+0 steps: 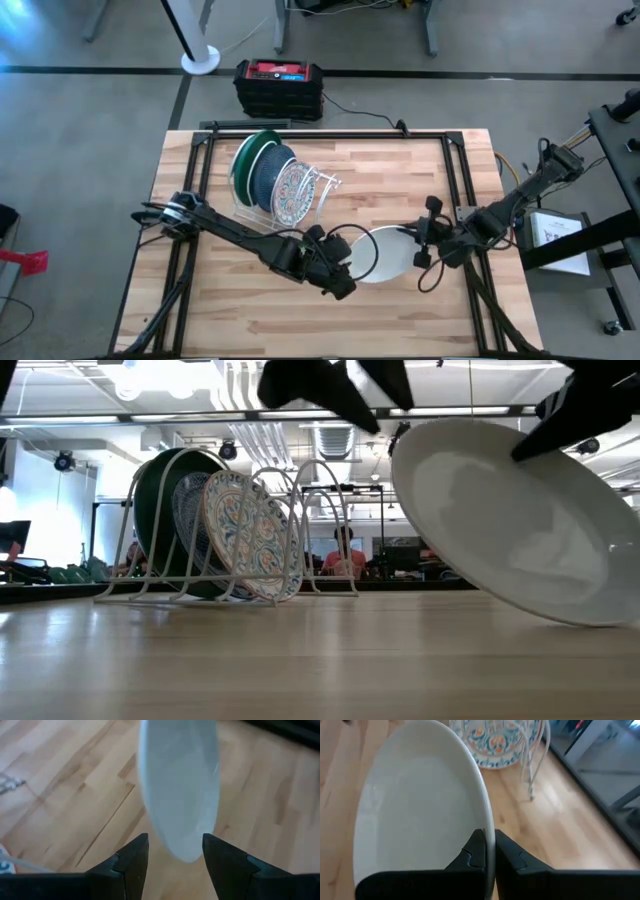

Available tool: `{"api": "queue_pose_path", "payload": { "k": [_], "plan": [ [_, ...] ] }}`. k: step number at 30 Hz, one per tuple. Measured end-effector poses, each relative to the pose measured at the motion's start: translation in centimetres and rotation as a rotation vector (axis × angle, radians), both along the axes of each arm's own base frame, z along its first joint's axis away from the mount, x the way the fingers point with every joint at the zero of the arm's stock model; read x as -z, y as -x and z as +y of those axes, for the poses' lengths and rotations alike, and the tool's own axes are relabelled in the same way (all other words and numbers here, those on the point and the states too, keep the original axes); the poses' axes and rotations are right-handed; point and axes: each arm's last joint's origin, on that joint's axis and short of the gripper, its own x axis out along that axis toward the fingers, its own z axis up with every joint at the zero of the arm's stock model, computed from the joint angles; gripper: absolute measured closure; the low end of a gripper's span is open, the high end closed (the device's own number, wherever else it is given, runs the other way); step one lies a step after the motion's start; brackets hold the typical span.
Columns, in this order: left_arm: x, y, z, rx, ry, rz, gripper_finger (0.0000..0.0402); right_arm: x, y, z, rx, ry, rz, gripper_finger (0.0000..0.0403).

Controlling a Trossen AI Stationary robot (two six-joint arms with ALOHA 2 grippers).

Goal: Sort dishes
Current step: Put the white plate in the dish rack

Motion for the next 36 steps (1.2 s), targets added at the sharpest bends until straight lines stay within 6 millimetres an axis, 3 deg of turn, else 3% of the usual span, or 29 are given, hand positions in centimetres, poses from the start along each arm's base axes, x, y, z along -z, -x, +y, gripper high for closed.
{"api": "queue_pose_path", "payload": {
  "k": [8, 23, 26, 31, 36],
  "plan": [
    [2.3, -0.2, 0.2, -0.006, 0.015, -0.033, 0.0225, -0.9, -0.1, 1.5, -0.045, 0.120, -0.035, 0.0401],
    [3.1, -0.9, 0.1, 0.095, -0.092, -0.115, 0.0230, -2.2, -1.2, 3.2, -0.151, 0.143, -0.157, 0.0402],
    [3.4, -1.0, 0.0, 0.110, -0.103, -0.126, 0.0256, -2.3, -1.2, 3.3, -0.151, 0.143, -0.164, 0.0402],
    [3.5, -1.0, 0.4, 0.042, -0.101, -0.148, 0.0352, -2.3, -1.3, 3.3, -0.139, 0.165, -0.167, 0.0402],
    [3.4, -0.9, 0.2, 0.020, -0.118, -0.160, 0.0350, -2.3, -1.3, 3.3, -0.149, 0.153, -0.167, 0.0397]
  ]
}}
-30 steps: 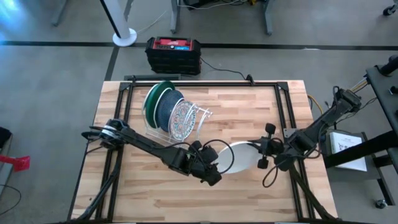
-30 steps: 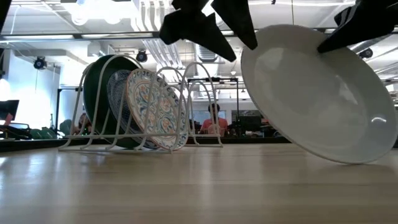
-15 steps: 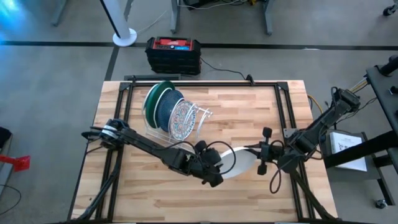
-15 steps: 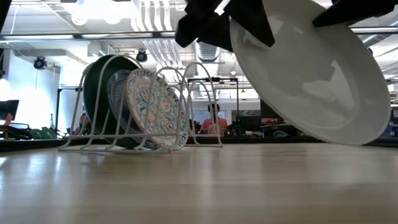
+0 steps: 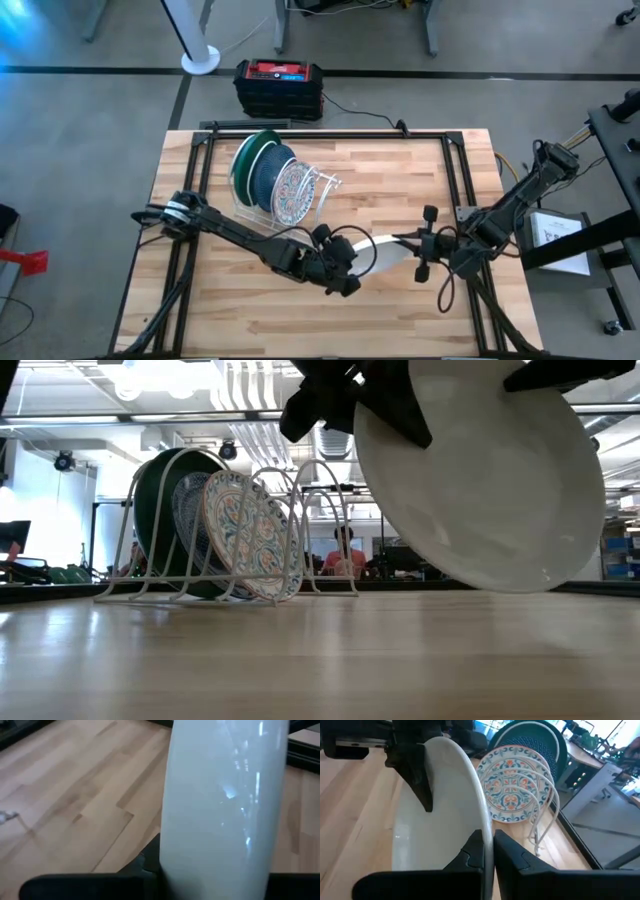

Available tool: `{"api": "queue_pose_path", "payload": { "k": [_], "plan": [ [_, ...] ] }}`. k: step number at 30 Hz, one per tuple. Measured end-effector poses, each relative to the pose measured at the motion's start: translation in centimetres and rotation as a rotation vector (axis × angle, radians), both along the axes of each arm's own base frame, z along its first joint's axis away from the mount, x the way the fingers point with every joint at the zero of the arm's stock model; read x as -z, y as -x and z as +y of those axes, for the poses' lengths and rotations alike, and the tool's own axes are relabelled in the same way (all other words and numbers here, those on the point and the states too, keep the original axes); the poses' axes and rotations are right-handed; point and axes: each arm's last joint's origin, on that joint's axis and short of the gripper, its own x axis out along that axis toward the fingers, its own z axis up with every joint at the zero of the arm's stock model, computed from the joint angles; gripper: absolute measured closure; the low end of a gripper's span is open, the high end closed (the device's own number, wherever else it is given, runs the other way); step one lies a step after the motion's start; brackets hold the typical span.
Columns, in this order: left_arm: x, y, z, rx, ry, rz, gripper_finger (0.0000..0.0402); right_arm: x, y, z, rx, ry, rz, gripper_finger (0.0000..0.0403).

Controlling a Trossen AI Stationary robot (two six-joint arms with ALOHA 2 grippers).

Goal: Sort dishes
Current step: Put the white plate in the dish rack

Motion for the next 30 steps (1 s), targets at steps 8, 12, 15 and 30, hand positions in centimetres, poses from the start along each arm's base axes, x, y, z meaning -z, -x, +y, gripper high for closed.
{"api": "queue_pose_path", "payload": {
  "k": [8, 12, 15, 30],
  "plan": [
    [-0.2, 0.2, -0.5, -0.015, -0.076, -0.008, 0.0350, -0.3, 0.0, -0.1, 0.035, -0.097, -0.040, 0.0330],
    [-0.5, 0.4, -0.8, -0.034, -0.086, -0.025, 0.0350, -0.7, 0.3, -0.4, 0.053, -0.123, -0.063, 0.0290],
    [-0.8, 0.4, -0.8, -0.043, -0.081, -0.038, 0.0350, -1.1, 0.6, -0.7, 0.056, -0.148, -0.083, 0.0262],
    [-1.7, 1.4, -1.0, -0.149, -0.177, -0.077, 0.0350, -3.5, 2.5, -2.5, 0.075, -0.246, -0.199, 0.0174]
  ]
}}
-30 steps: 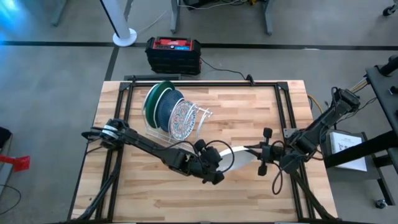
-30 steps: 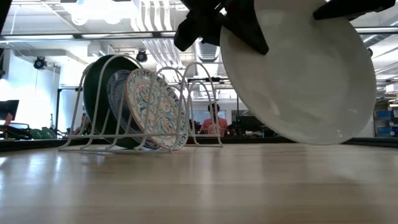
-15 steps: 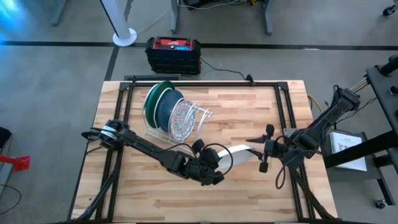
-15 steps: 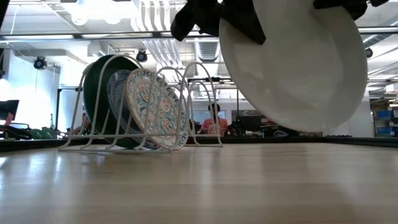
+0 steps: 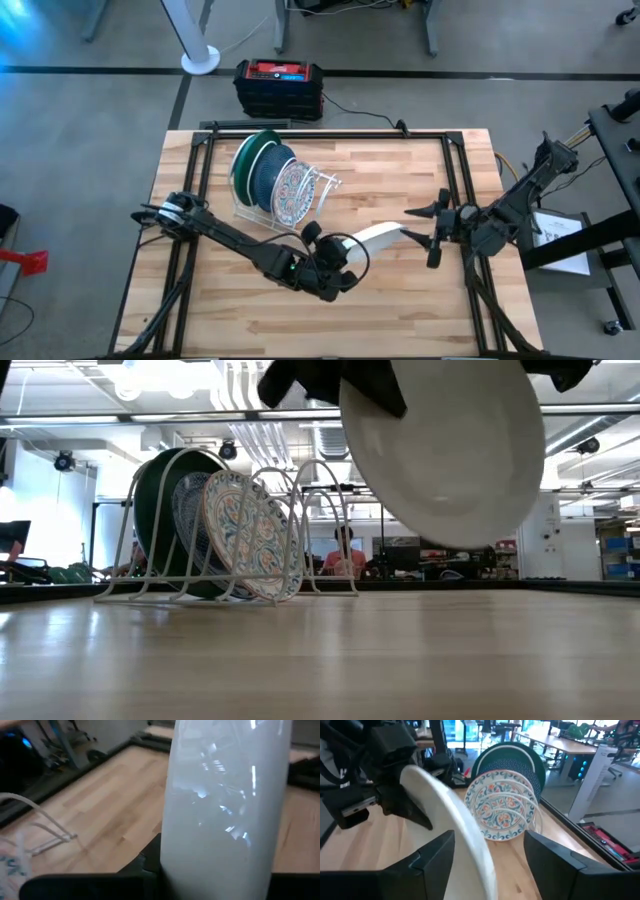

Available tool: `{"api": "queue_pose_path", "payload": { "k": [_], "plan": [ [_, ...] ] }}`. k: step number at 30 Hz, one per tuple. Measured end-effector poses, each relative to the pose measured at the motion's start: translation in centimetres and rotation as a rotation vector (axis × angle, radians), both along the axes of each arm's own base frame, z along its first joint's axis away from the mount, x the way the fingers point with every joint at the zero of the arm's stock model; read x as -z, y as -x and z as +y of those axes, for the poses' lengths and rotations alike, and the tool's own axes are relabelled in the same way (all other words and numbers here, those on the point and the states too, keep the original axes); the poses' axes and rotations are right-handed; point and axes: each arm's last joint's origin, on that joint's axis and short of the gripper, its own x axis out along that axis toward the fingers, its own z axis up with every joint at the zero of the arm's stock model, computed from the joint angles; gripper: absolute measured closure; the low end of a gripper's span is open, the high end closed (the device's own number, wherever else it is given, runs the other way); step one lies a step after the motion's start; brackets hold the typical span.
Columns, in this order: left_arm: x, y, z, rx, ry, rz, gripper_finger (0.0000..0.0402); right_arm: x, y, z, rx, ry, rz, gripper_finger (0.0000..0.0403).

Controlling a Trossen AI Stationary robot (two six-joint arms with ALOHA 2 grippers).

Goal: Sort dishes
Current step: Put the white plate in the dish rack

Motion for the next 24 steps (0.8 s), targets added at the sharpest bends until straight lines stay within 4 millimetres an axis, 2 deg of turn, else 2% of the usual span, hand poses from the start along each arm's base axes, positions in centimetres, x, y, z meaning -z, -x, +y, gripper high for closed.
{"api": "queue_pose_path", "payload": {
  "k": [12, 18, 24],
  "plan": [
    [-2.9, 3.0, -0.7, -0.136, -0.134, -0.057, 0.0351, -0.9, 1.5, -1.4, 0.015, -0.071, -0.044, 0.0178],
    [-4.2, 4.1, -0.1, -0.222, -0.243, -0.074, 0.0351, -0.5, 1.7, -1.7, 0.048, -0.090, -0.029, 0.0181],
    [-6.6, 5.2, 1.2, -0.318, -0.337, -0.118, 0.0351, -0.5, 1.7, -1.7, 0.050, -0.094, -0.028, 0.0186]
  ]
}}
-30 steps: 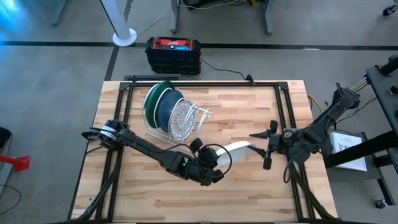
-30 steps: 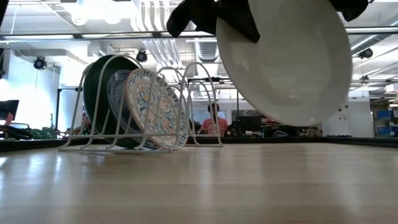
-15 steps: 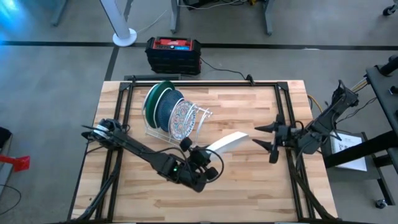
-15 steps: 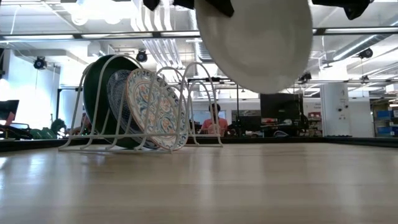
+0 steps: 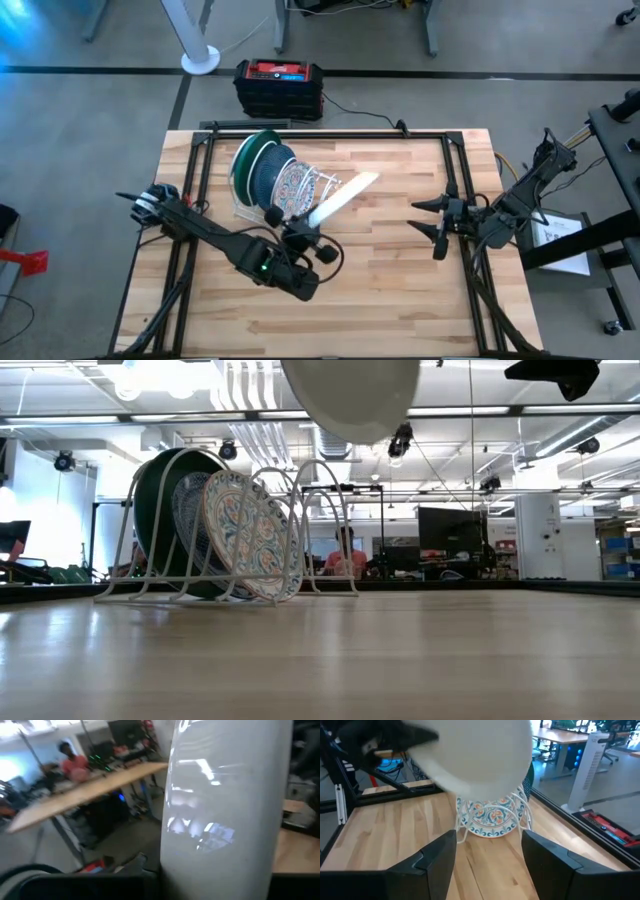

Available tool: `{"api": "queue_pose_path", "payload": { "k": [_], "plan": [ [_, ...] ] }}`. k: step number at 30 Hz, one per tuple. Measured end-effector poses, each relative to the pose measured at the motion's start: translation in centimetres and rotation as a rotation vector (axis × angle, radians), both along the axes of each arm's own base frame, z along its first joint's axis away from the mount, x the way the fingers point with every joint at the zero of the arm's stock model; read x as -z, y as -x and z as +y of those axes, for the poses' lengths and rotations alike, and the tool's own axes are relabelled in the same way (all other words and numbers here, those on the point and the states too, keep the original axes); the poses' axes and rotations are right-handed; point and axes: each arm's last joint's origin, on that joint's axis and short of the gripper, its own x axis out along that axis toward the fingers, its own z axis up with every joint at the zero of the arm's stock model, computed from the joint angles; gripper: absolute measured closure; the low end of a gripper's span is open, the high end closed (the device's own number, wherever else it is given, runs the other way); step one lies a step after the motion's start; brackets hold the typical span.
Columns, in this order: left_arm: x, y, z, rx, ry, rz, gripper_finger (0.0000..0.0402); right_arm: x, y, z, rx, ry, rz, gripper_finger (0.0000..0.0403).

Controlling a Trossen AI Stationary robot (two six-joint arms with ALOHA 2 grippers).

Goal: Sort dishes
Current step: Put the white plate in the dish rack

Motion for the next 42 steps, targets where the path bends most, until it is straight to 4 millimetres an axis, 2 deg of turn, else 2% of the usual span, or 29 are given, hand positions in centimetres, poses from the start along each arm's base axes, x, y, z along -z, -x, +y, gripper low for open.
{"api": "queue_pose_path", "payload": {
  "k": [10, 23, 30, 35, 42],
  "plan": [
    [-2.1, 1.3, 0.9, -0.074, -0.097, 0.014, 0.0351, 0.1, 0.0, -0.1, 0.024, 0.014, 0.000, 0.0187],
    [-1.5, 1.3, 3.0, -0.125, -0.114, 0.062, 0.0351, 0.3, -0.2, 0.1, 0.024, 0.032, 0.015, 0.0191],
    [-0.9, 2.5, 5.0, -0.157, -0.007, -0.002, 0.0351, 0.4, -0.2, -0.1, 0.065, 0.030, 0.003, 0.0196],
    [-0.4, 3.3, 5.4, -0.169, 0.098, -0.068, 0.0351, 0.4, -0.3, -0.3, 0.077, 0.030, 0.004, 0.0195],
    [0.6, 3.1, 5.7, -0.184, 0.128, -0.033, 0.0351, 0.4, -0.3, -0.4, 0.085, 0.033, 0.006, 0.0195]
  ]
}}
